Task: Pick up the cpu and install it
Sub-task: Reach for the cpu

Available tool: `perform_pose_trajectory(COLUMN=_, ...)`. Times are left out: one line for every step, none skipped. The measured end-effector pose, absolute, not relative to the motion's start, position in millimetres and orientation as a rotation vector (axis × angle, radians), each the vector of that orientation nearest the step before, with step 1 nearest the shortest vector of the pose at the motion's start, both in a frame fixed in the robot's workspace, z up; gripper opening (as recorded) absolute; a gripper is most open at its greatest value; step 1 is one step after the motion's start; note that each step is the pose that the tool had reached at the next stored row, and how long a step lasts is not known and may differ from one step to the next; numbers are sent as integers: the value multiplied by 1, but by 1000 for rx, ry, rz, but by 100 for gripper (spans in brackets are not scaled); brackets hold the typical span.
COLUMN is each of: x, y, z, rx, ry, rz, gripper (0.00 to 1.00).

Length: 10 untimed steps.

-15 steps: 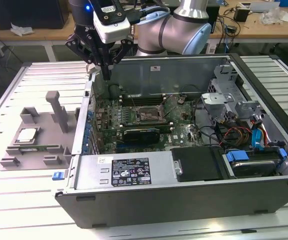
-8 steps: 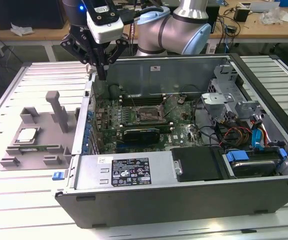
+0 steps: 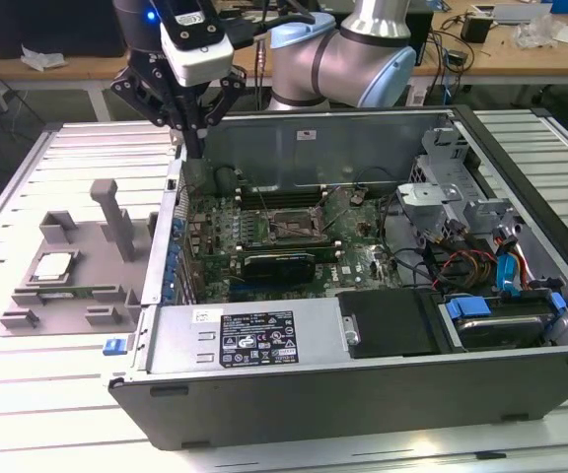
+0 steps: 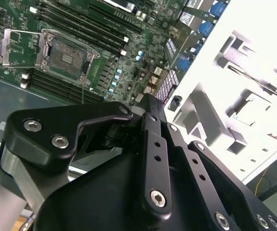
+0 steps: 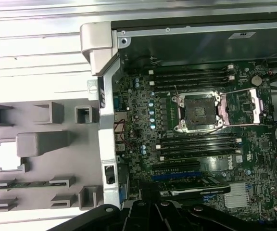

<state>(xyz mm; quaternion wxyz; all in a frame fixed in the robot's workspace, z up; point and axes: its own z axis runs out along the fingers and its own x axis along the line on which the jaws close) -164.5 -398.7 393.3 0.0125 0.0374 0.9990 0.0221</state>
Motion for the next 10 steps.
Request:
perform_pose_trajectory(x=-165, y=-399, z=393, rx=117, ry=3114, rz=69, gripper=11)
perform_pose_trajectory(x=-166, y=-399, z=393, rx=117, ry=3114, rz=69, gripper=11)
perform_pose_trajectory(x=-166, y=-399, z=393, rx=117, ry=3114, rz=69, gripper=11)
perform_pose_trajectory(x=-167, y=-399, z=393, rx=117, ry=3114, rz=69, gripper=11)
perform_pose_trajectory(x=-167, y=-399, z=393, rx=117, ry=3114, rz=69, gripper=11)
perform_pose_trajectory(x=-168, y=-399, z=393, rx=117, ry=3114, rz=69, gripper=11)
perform_pose_trajectory(x=-168, y=-399, z=393, rx=117, ry=3114, rz=69, gripper=11)
perform_pose_trajectory(x=-169, y=-399, z=393, rx=117, ry=3114, rz=69, gripper=11)
perform_pose_trajectory(x=-170, y=-399, z=393, rx=117, ry=3114, rz=69, gripper=11)
perform_pose_trajectory(x=-172, y=-399, z=393, rx=117, ry=3114, rz=69, gripper=11)
